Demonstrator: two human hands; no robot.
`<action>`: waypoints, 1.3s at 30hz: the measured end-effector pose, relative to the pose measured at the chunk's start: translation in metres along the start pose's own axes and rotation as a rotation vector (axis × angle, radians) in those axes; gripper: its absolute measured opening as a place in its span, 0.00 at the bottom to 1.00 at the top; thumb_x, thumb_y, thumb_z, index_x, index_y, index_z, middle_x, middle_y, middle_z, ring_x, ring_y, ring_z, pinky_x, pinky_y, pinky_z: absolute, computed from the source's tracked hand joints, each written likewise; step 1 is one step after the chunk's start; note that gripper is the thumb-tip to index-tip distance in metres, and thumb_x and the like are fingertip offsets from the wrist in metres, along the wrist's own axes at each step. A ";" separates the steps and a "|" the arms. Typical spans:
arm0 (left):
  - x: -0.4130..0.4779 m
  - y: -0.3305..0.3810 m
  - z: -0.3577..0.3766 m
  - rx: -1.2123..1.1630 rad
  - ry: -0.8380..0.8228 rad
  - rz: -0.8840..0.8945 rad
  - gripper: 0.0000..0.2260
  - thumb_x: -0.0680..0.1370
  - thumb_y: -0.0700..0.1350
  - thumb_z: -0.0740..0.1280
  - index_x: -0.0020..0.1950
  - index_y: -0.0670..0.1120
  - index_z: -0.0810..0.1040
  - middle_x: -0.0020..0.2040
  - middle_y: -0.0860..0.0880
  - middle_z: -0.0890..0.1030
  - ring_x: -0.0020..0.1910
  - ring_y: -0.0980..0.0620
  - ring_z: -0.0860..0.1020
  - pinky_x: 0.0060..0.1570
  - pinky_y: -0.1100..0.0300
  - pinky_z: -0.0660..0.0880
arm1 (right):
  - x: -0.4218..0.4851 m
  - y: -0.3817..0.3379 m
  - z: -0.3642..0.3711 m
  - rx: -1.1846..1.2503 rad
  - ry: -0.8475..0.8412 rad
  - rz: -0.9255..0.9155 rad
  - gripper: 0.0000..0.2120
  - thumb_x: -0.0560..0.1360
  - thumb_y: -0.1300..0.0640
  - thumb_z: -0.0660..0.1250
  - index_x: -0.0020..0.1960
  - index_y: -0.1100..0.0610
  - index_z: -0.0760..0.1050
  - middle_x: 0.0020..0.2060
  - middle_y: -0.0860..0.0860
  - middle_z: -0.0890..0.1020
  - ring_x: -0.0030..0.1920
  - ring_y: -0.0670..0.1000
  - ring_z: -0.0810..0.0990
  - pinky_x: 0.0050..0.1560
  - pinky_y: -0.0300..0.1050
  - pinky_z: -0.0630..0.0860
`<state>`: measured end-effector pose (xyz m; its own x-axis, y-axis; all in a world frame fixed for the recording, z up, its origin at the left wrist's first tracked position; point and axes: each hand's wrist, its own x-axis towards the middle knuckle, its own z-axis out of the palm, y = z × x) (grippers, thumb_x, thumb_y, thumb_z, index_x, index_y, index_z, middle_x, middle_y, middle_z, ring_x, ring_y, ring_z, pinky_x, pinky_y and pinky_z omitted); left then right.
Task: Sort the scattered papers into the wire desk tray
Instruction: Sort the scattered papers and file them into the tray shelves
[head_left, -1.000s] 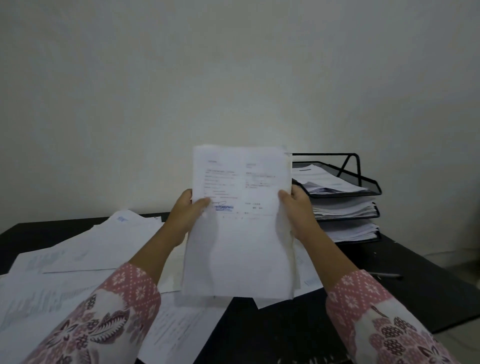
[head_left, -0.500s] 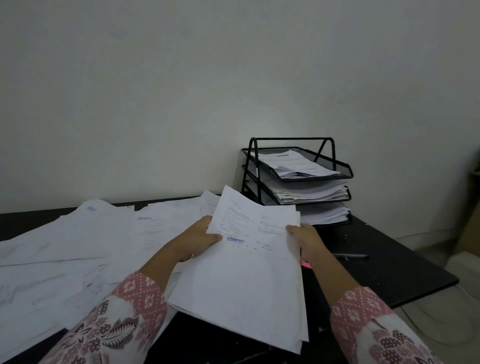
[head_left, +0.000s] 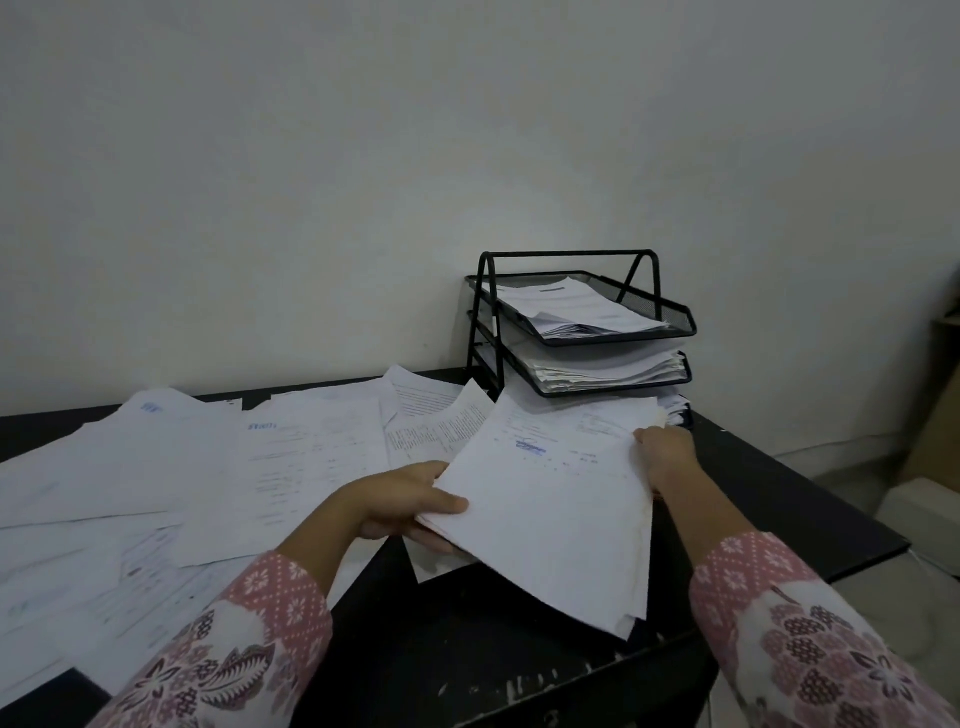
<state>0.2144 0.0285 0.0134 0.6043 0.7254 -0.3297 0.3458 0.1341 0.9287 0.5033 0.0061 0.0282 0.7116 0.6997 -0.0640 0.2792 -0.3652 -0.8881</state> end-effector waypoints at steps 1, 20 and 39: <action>0.002 -0.001 0.001 0.011 -0.028 -0.007 0.15 0.78 0.38 0.65 0.63 0.47 0.69 0.57 0.47 0.78 0.50 0.49 0.80 0.41 0.59 0.80 | 0.003 -0.001 -0.002 0.281 -0.003 0.064 0.19 0.78 0.62 0.59 0.69 0.62 0.65 0.63 0.56 0.73 0.55 0.51 0.75 0.51 0.39 0.71; 0.081 0.054 0.076 -0.336 0.283 0.080 0.17 0.78 0.29 0.54 0.65 0.42 0.63 0.53 0.42 0.77 0.34 0.50 0.84 0.22 0.70 0.68 | 0.025 0.023 -0.038 0.556 -0.341 0.191 0.06 0.76 0.60 0.64 0.41 0.58 0.70 0.32 0.53 0.71 0.23 0.47 0.68 0.17 0.33 0.61; 0.139 0.061 0.085 -0.359 0.546 0.317 0.14 0.71 0.29 0.70 0.54 0.35 0.74 0.37 0.46 0.73 0.37 0.51 0.77 0.35 0.65 0.80 | 0.074 0.003 -0.009 0.699 0.026 0.147 0.19 0.76 0.74 0.58 0.66 0.71 0.65 0.59 0.65 0.76 0.23 0.49 0.80 0.18 0.35 0.71</action>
<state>0.3809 0.0804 0.0100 0.1590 0.9872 0.0096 -0.1000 0.0065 0.9950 0.5623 0.0510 0.0244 0.7275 0.6557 -0.2020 -0.2928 0.0305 -0.9557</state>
